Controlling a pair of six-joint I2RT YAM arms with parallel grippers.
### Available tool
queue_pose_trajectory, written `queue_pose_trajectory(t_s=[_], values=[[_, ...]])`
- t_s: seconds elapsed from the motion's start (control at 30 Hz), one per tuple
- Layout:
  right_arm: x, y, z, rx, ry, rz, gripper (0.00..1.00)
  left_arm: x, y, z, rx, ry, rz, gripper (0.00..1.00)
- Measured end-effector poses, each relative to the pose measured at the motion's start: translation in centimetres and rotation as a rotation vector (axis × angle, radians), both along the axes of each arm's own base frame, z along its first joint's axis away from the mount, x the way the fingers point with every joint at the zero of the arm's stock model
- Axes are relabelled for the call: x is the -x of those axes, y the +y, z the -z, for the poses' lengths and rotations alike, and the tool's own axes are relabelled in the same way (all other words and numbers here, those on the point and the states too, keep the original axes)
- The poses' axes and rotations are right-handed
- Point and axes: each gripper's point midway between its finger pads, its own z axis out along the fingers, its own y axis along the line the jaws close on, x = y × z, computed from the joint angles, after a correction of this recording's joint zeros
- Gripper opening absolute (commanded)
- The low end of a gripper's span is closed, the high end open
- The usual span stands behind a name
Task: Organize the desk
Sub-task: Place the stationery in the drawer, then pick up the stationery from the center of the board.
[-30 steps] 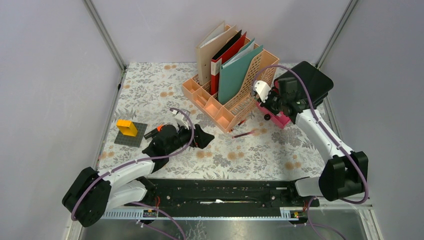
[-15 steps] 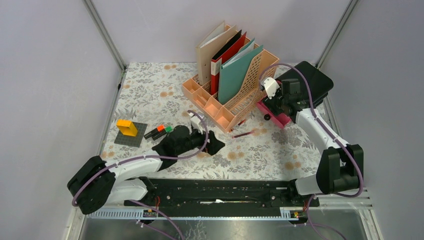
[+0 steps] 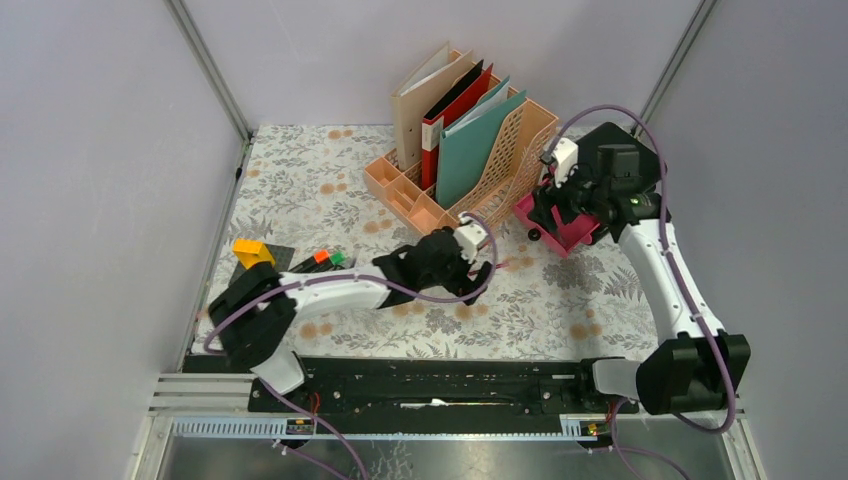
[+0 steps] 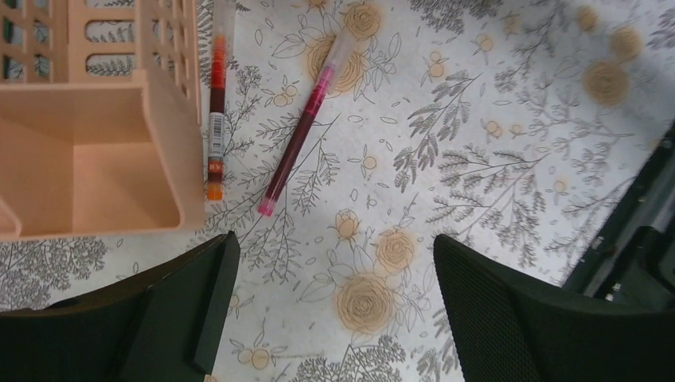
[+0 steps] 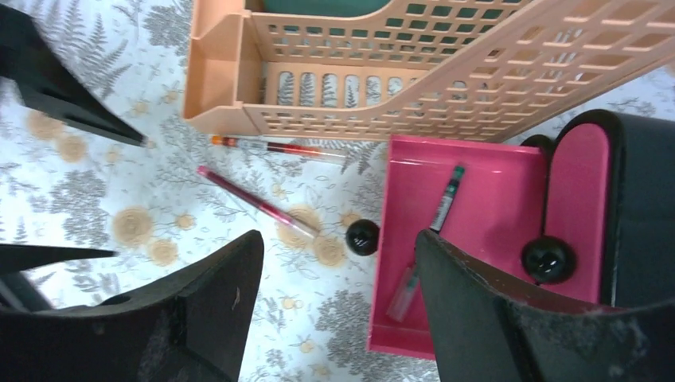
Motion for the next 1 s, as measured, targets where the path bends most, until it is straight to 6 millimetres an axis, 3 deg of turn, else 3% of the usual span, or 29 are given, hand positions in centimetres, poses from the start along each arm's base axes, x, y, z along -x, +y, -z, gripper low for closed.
queue_pose_trajectory(t_s=[0.1,0.27,0.37,0.73,1.0], values=[[0.9,-0.7,-0.6,-0.062,0.025,0.015,0.77,-0.7,-1.3,1.2,-0.084,-0.007,0.012,0.91],[1.1,-4.5,0.5,-0.123,0.067,0.133,0.77,-0.8,-2.3,3.4,-0.190,-0.001,0.046,0.80],[1.7,-4.5,1.5,-0.137,0.100,0.135,0.77,-1.2,-2.8,4.7,-0.242,-0.001,0.061,0.72],[2.1,-3.8,1.6,-0.173,0.114,0.101,0.76,-3.3,-4.4,8.3,-0.389,-0.034,0.109,0.52],[2.4,-3.3,1.6,-0.195,0.119,0.076,0.74,-4.5,-4.7,8.2,-0.390,-0.036,0.092,0.34]])
